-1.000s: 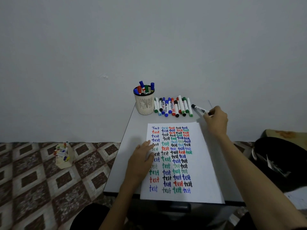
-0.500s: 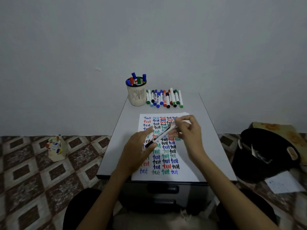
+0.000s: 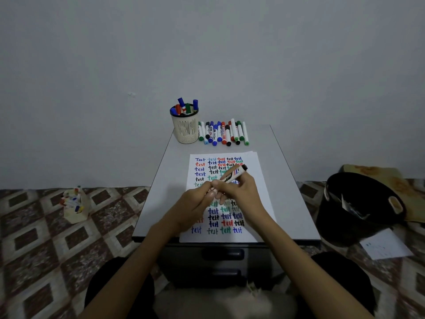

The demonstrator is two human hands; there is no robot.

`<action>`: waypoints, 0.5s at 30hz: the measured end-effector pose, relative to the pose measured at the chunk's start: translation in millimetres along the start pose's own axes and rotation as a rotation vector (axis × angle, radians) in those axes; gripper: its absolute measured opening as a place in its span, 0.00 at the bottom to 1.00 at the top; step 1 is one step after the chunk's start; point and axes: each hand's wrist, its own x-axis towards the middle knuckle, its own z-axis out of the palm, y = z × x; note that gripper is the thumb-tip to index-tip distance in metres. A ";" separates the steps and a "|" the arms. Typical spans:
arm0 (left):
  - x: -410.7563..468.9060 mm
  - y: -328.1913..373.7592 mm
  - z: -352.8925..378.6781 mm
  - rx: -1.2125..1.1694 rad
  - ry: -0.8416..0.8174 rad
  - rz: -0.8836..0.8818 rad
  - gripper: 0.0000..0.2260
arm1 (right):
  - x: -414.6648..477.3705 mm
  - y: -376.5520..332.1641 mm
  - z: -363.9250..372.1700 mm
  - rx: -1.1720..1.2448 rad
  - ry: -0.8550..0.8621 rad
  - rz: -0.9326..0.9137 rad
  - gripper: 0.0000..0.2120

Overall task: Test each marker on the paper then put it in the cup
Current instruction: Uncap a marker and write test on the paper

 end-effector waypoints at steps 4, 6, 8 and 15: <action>5.5 1.8 -3.2 -0.064 -0.047 -0.068 0.07 | 2.7 -5.3 -8.7 0.088 -0.024 0.005 0.11; 6.0 4.4 0.2 -0.085 -0.038 -0.093 0.07 | 4.1 -6.6 -12.4 0.137 -0.039 0.031 0.09; 7.0 10.8 4.0 -0.108 -0.018 -0.108 0.08 | 4.2 -6.4 -15.2 0.182 -0.041 0.057 0.05; -0.1 21.6 12.9 -0.286 0.070 -0.100 0.07 | 2.2 -12.4 -31.1 0.070 -0.139 -0.023 0.03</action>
